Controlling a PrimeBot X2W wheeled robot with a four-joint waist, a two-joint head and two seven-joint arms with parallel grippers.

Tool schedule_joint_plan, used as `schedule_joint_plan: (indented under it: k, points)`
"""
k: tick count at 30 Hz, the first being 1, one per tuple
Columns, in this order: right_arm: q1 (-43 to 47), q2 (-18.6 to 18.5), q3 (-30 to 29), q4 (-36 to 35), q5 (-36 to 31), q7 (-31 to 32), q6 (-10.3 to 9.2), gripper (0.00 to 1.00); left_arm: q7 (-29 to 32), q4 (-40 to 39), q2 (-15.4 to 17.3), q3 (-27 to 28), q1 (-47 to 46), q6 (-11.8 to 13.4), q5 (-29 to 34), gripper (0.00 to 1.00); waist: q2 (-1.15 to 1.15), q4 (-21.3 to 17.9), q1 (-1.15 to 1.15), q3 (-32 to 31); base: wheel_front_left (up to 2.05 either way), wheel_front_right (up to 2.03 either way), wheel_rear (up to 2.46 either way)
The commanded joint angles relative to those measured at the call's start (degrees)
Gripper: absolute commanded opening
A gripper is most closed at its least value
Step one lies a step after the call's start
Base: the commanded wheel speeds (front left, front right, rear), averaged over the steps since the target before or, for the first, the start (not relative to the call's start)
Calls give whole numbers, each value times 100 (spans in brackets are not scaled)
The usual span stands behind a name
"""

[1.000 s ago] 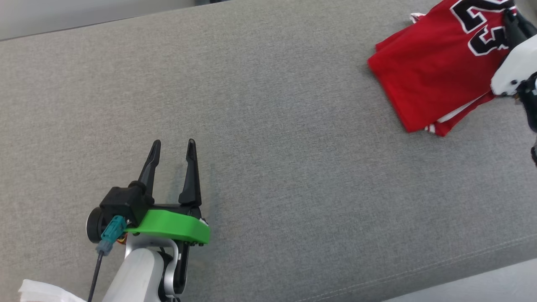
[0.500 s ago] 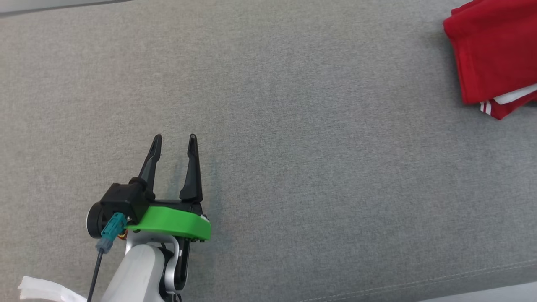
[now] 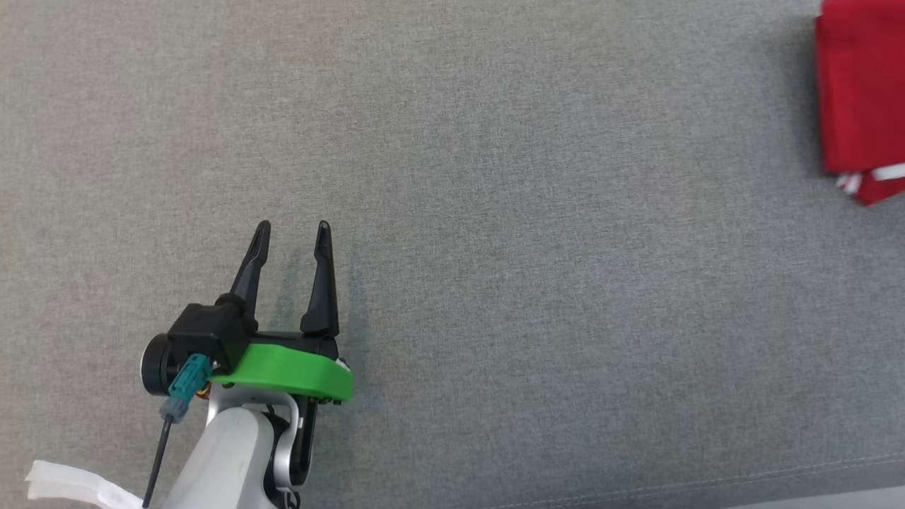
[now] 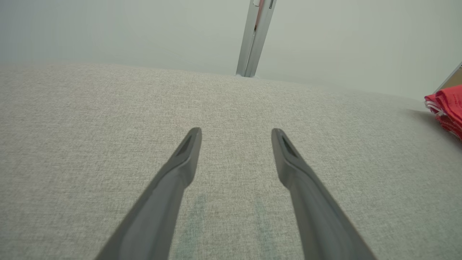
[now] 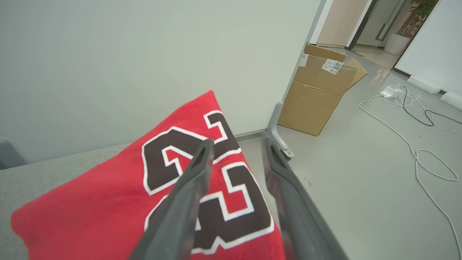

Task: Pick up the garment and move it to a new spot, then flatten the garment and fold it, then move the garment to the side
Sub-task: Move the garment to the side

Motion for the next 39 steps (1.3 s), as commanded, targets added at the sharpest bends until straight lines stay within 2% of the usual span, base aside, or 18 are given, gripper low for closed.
schedule_joint_plan:
  k: [1,9,17,22,31,35,39]
  points:
    - [-55,54,-18,61,-127,-181,-9,100,8,4,39,-12,-77,22,42,100,0,-20,-1,-14,0,0,0]
    - [-190,315,212,446,-235,-730,-9,100,49,20,82,-51,31,54,18,100,0,-155,-1,-174,0,0,0]
    - [-337,498,928,553,2,-985,-9,100,64,78,90,-96,97,31,-32,100,0,-229,-1,-490,0,0,0]
    - [-118,776,1467,402,186,-1124,-9,100,28,239,36,-66,98,-19,-139,100,0,-224,-1,-840,0,0,0]
    - [859,1423,2156,-354,634,-1316,-9,100,-57,660,-76,162,287,3,-300,100,0,-138,-1,-1508,0,0,0]
    - [1550,1700,2231,-882,731,-1354,-9,100,-81,800,-114,286,413,42,-304,100,0,-46,-1,-1715,0,0,0]
    - [2278,1965,2053,-1477,647,-1356,-9,100,-78,874,-117,396,576,32,-232,100,0,53,-1,-1844,0,0,0]
